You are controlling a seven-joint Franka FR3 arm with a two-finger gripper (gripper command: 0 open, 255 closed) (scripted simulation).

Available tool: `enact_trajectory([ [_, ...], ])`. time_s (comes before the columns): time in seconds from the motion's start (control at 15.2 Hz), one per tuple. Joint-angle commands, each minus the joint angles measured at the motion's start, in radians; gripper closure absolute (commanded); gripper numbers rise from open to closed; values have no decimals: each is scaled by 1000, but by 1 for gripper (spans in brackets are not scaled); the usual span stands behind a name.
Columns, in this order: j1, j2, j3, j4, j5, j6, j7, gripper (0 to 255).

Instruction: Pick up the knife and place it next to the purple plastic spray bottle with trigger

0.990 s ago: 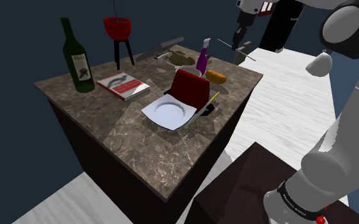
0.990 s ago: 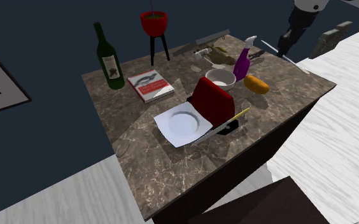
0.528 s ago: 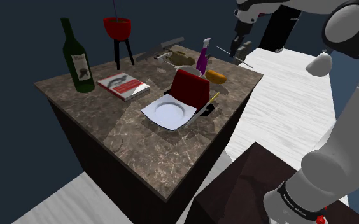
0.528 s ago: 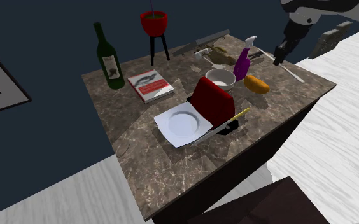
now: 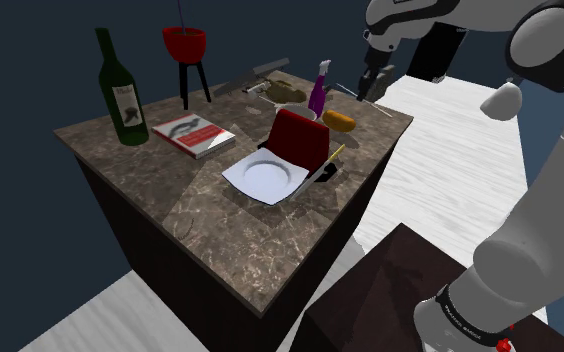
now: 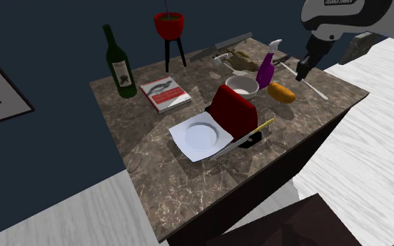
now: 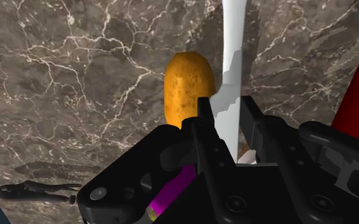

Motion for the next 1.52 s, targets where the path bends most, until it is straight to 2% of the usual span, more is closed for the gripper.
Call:
enact_trajectory([
  [0.0,1,3,1,-24,1,28,-1,255],
  [1.45,-1,85,7,-212,21,296,-20,255],
])
